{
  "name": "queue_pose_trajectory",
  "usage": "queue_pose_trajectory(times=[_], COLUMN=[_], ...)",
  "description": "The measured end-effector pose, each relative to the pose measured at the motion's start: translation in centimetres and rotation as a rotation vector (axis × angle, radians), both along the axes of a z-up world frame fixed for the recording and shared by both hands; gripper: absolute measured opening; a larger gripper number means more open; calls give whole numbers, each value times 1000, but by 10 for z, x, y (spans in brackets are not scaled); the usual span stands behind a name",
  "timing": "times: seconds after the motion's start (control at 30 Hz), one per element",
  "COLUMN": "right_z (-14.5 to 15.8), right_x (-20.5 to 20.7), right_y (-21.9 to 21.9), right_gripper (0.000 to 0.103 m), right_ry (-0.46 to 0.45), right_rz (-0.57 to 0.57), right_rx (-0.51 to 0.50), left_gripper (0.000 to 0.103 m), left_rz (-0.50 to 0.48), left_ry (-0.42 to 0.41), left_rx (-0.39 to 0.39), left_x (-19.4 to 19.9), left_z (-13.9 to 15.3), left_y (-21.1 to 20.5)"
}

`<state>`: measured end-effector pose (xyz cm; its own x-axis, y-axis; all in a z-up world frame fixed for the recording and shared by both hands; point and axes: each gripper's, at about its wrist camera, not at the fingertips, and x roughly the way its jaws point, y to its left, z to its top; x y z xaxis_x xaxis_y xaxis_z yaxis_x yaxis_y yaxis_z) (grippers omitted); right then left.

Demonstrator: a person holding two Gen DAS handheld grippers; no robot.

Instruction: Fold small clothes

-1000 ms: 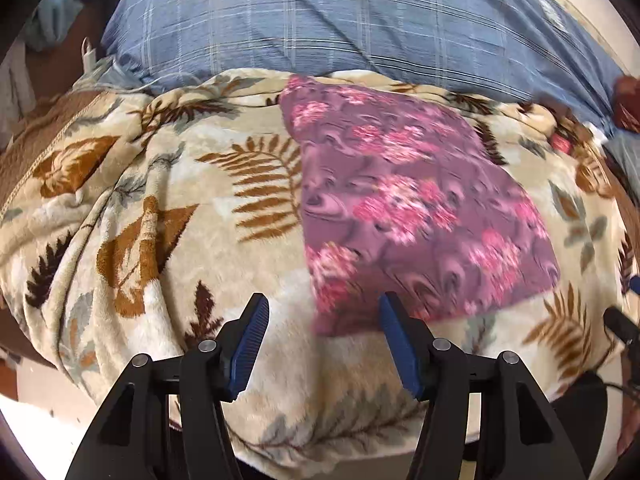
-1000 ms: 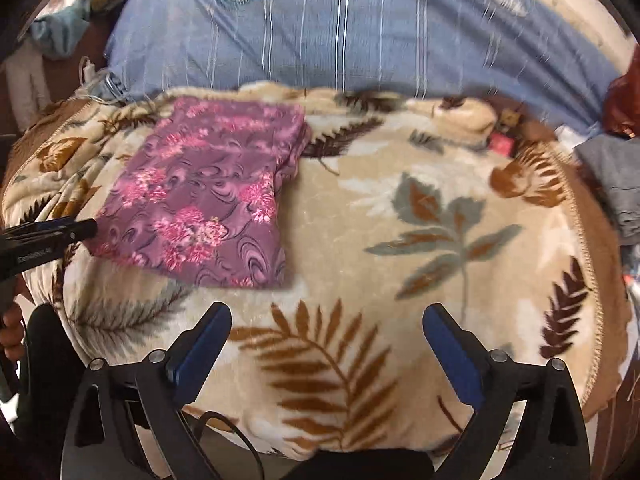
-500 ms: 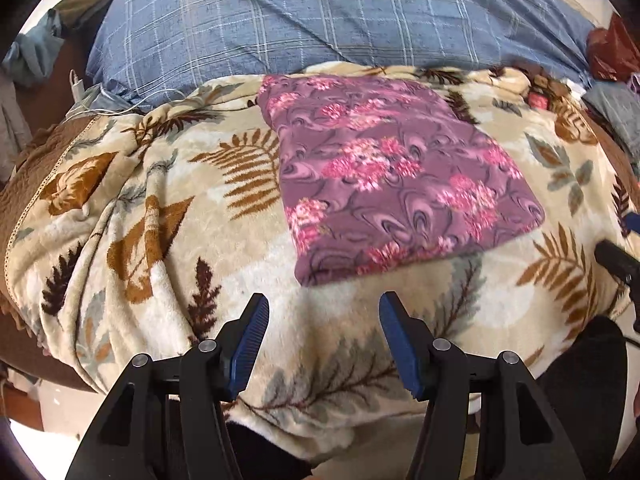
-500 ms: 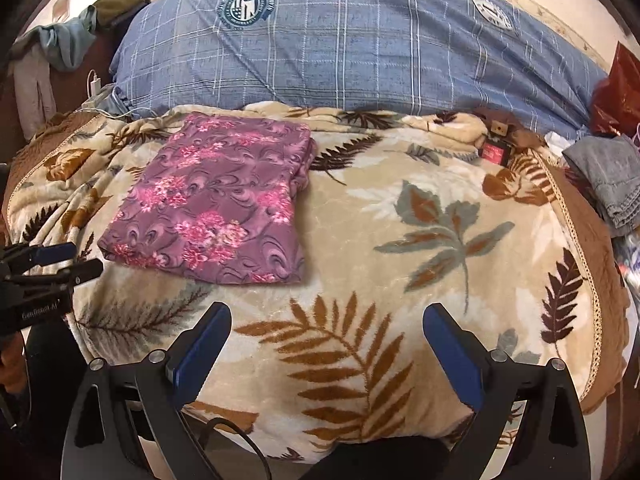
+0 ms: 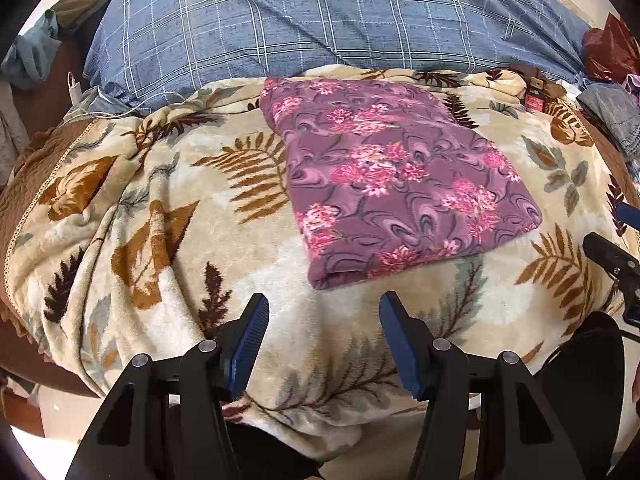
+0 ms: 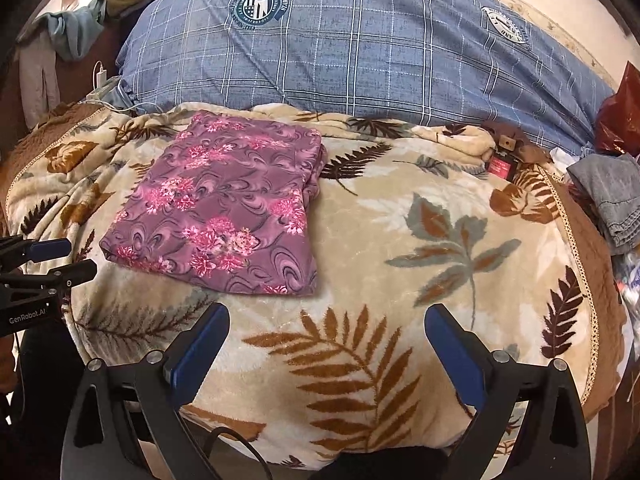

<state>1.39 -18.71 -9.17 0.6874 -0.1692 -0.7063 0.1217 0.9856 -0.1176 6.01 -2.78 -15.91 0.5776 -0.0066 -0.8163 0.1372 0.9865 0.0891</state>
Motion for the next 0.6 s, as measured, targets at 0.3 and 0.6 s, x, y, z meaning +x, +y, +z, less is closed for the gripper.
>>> queue_pose_trajectory(times=[0.3, 0.6], right_z=[4, 21], right_x=[4, 1], right_y=[-1, -10], right_gripper=[99, 100], right_ry=[32, -6], right_rz=[27, -2], right_rx=[-5, -24], left_gripper=[58, 58], left_rz=[30, 13], left_ry=[-21, -47], left_rx=[-7, -6], left_x=[6, 0], left_z=[8, 15], left_y=[6, -3])
